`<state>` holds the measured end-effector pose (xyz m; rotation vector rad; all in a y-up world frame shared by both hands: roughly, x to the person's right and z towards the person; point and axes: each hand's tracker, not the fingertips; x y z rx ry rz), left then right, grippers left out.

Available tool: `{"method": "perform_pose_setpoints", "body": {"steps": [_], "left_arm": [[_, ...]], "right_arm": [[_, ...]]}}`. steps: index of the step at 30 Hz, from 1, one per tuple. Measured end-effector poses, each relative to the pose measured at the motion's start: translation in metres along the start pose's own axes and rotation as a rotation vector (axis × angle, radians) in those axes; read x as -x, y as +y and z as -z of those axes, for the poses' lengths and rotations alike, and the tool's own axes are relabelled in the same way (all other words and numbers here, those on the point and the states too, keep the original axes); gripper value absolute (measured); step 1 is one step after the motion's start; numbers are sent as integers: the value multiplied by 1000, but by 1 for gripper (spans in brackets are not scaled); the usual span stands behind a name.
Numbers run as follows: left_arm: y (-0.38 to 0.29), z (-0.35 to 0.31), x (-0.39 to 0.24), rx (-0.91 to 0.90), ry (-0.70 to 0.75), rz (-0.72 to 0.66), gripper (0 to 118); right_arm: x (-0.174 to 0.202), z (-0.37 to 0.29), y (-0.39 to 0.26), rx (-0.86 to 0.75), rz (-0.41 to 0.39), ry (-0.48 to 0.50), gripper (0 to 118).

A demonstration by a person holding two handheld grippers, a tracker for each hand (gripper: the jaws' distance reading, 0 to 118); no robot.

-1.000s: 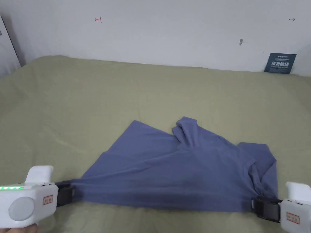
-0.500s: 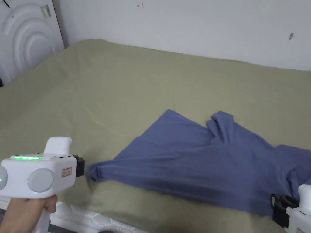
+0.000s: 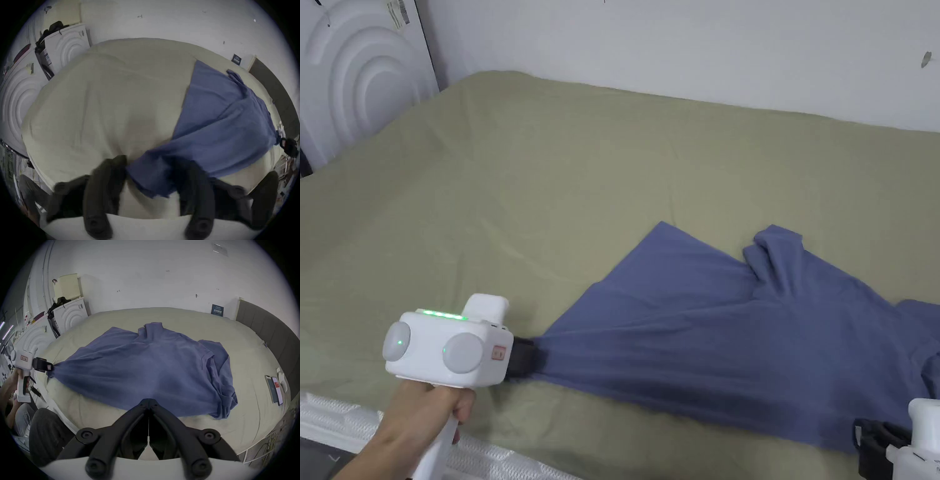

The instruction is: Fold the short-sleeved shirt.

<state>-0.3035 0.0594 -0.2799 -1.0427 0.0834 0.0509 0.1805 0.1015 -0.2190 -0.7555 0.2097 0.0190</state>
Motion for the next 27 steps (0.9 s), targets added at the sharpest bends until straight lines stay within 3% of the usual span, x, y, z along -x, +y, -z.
{"method": "perform_pose_setpoints", "body": {"steps": [1,2,3,4,12,22,23,24,25,26,27], "left_arm": [[-2,-5,-3,-12,-10,-3,4],[-1,-11,-5,-33,-18,21,1],[2,-15,-3,-45,-74,16,1],[2,-17,-4,-68,-26,20,1],[0,-21,-9,-68,-34,31,1],[2,-22,-9,-67,-40,10,1],[3,-22,-9,-67,-39,8,1],[3,-21,-8,-64,-43,3,2],[4,-21,-7,-62,-47,-6,2],[4,-21,-6,-61,-51,-13,1],[5,-20,-7,-60,-51,-15,2]], "right_arm": [[-1,1,2,1,3,-1,1],[-4,2,4,2,7,2,1],[-6,5,8,4,13,8,1],[-9,10,13,6,13,13,1],[-52,70,93,-3,-12,-37,1],[-119,209,197,141,-38,-104,3],[-124,219,201,146,-41,-111,15],[-130,229,204,155,-37,-115,68],[-135,238,206,169,-35,-111,108],[-138,244,208,194,-49,-99,118],[-140,252,208,230,-69,-99,108]]}}
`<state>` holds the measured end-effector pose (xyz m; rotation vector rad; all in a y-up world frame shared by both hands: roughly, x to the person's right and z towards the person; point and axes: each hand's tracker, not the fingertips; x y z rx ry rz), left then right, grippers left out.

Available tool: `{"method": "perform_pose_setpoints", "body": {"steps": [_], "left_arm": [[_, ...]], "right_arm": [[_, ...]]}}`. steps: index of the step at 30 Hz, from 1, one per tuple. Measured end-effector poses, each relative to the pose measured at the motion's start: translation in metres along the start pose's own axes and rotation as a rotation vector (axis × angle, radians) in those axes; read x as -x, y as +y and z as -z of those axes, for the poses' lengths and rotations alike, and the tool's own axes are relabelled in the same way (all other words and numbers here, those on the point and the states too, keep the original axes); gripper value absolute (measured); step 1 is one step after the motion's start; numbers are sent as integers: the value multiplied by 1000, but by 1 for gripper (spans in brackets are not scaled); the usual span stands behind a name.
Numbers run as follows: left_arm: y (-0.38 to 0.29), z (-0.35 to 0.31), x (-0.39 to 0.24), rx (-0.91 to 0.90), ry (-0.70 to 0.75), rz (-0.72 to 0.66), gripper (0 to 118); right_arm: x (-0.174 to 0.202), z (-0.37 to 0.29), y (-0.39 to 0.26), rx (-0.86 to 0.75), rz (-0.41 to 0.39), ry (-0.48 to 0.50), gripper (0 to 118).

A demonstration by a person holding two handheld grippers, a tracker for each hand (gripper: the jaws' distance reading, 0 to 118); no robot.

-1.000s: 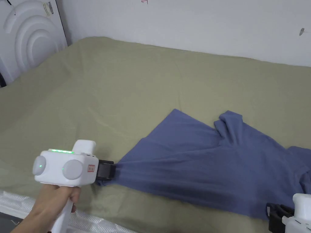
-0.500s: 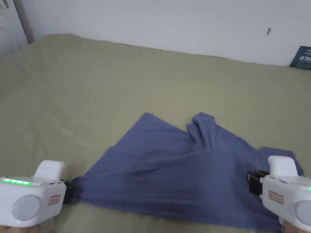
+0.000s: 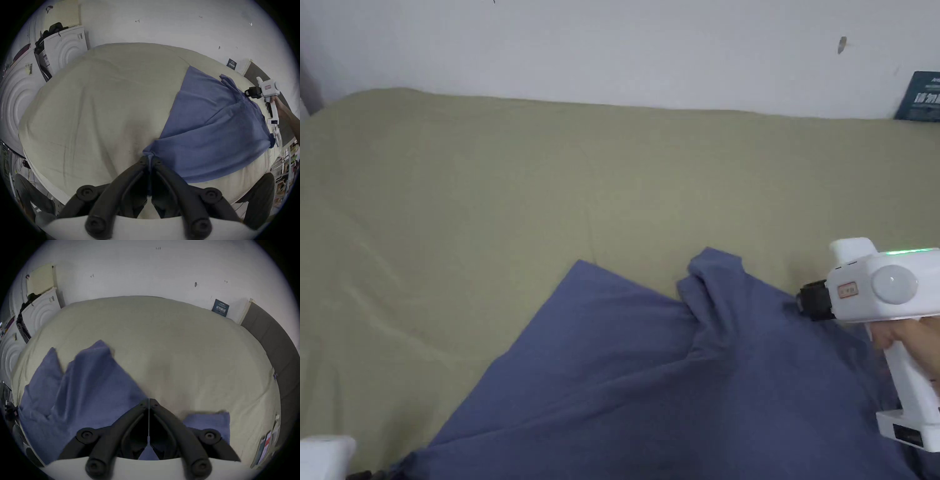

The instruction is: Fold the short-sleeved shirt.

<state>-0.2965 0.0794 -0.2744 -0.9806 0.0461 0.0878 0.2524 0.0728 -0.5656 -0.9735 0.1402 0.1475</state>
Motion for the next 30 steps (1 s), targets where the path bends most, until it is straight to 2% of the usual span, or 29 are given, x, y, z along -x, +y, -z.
{"method": "perform_pose_setpoints", "body": {"steps": [1,4,5,6,7,8,9,12,13,16,20,24,30], "left_arm": [[0,0,0,0,0,-3,2],[2,5,0,9,-4,-8,2],[2,7,0,9,-4,-7,2],[2,8,0,11,-3,-8,1],[2,8,0,12,-3,-10,2],[2,8,-1,11,-1,-13,2],[2,7,-2,12,0,-13,2],[4,4,-3,19,3,-11,2],[5,1,-4,17,4,-9,2],[10,-16,-5,-9,5,-33,2],[32,-56,-12,-105,-30,-61,2],[67,-105,-34,-232,-29,-19,2],[141,-178,-77,-395,12,61,2]], "right_arm": [[3,3,-1,49,-11,-9,101],[7,8,-10,42,-45,-29,98],[8,18,-12,66,-51,-23,94],[8,21,-14,57,-37,-8,84],[8,18,-13,48,-17,-2,66],[9,14,-13,49,4,9,30],[9,8,-8,28,2,13,2],[20,-20,-9,-41,-50,-16,2],[30,-53,-12,-60,-23,-12,2],[35,-116,-18,-152,-65,-33,2],[19,-198,-19,-281,-53,-25,2],[2,-302,-26,-443,-21,-85,2],[-33,-424,-29,-606,19,-202,2]]}}
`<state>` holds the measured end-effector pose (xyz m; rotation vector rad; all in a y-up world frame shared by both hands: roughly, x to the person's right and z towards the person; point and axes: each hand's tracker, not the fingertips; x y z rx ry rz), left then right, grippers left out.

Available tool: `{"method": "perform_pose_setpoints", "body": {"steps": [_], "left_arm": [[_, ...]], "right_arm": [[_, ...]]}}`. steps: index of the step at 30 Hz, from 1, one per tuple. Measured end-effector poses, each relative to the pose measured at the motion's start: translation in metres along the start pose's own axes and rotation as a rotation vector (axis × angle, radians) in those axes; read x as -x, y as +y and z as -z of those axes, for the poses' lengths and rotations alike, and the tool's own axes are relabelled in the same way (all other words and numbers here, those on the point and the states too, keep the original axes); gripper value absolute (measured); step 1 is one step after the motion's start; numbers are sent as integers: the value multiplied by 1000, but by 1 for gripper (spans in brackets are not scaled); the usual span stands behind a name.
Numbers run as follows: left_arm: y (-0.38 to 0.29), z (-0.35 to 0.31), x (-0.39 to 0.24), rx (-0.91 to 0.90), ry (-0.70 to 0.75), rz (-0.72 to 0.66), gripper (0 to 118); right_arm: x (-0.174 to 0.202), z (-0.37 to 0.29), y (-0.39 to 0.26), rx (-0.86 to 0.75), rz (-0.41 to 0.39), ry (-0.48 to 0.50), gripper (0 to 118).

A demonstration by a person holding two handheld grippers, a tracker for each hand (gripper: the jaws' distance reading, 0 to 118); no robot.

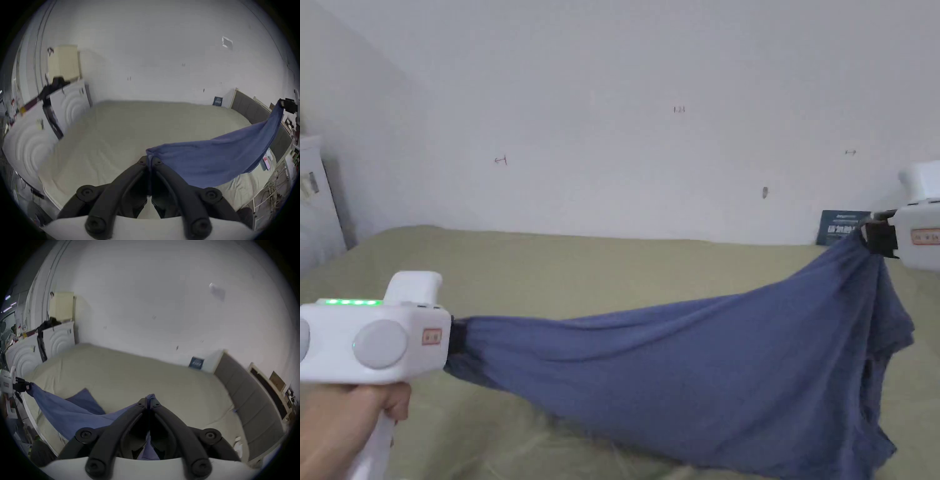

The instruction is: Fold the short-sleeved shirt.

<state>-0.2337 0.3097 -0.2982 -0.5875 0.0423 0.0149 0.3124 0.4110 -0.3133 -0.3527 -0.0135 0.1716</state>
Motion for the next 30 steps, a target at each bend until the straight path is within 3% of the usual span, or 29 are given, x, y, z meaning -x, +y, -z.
{"method": "perform_pose_setpoints", "body": {"steps": [7,12,22,30], "left_arm": [[103,-16,-32,-105,29,48,2],[154,-13,-38,-123,65,40,1],[221,3,-41,-155,137,21,1],[282,41,-57,-173,211,72,1]], "right_arm": [[-43,-43,43,-97,102,-85,2],[-45,-44,65,-134,134,-122,2],[-44,30,135,-143,193,-135,2],[-41,80,195,-160,152,-167,2]]}}
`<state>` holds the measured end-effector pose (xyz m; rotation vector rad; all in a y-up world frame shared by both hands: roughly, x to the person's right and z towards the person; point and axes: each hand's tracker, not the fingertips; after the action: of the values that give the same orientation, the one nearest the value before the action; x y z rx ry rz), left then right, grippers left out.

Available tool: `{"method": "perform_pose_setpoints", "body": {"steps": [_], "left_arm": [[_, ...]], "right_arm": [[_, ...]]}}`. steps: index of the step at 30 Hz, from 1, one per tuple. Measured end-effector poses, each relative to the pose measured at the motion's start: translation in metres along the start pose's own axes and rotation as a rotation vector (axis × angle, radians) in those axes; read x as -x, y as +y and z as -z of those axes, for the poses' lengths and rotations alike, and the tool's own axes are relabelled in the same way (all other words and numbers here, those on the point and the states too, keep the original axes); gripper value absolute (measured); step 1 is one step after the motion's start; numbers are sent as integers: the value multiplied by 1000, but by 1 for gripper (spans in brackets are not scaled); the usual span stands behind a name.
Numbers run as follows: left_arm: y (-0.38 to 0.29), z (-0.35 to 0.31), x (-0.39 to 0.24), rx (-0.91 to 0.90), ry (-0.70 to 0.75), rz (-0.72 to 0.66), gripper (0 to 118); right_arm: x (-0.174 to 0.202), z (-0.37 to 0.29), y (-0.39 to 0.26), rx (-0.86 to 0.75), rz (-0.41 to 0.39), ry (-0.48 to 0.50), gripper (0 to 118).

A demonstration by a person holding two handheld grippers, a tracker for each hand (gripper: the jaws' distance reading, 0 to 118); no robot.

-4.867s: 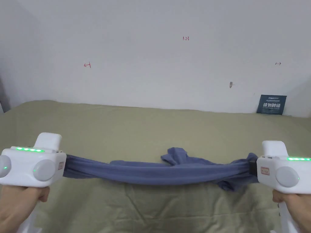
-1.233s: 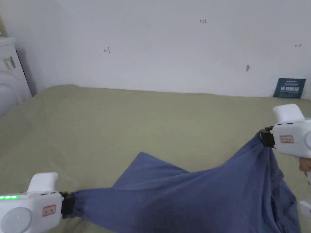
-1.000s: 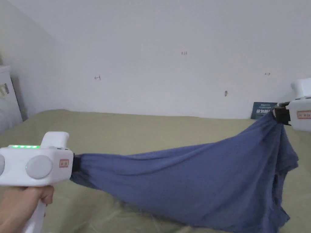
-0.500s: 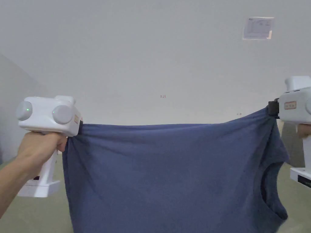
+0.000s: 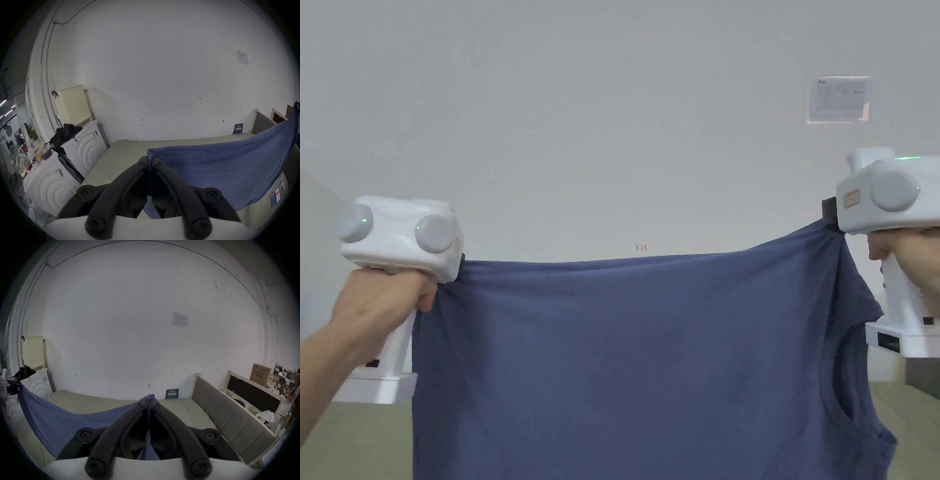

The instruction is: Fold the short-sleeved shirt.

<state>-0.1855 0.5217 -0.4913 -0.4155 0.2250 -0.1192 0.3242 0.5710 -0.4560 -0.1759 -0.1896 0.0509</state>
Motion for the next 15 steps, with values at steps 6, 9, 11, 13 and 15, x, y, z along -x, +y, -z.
{"method": "perform_pose_setpoints", "body": {"steps": [6,9,11,13,15], "left_arm": [[41,48,-19,-29,35,34,1],[48,74,-27,-38,47,51,1],[49,92,-32,-38,52,57,1],[46,113,-36,-31,64,57,1],[36,131,-41,-29,66,52,1]], "right_arm": [[12,54,32,-31,-29,-32,2],[16,82,40,-39,-26,-28,2],[21,100,39,-34,-27,-39,2],[25,116,34,-31,-31,-32,2],[29,130,21,-27,-33,-25,2]]}}
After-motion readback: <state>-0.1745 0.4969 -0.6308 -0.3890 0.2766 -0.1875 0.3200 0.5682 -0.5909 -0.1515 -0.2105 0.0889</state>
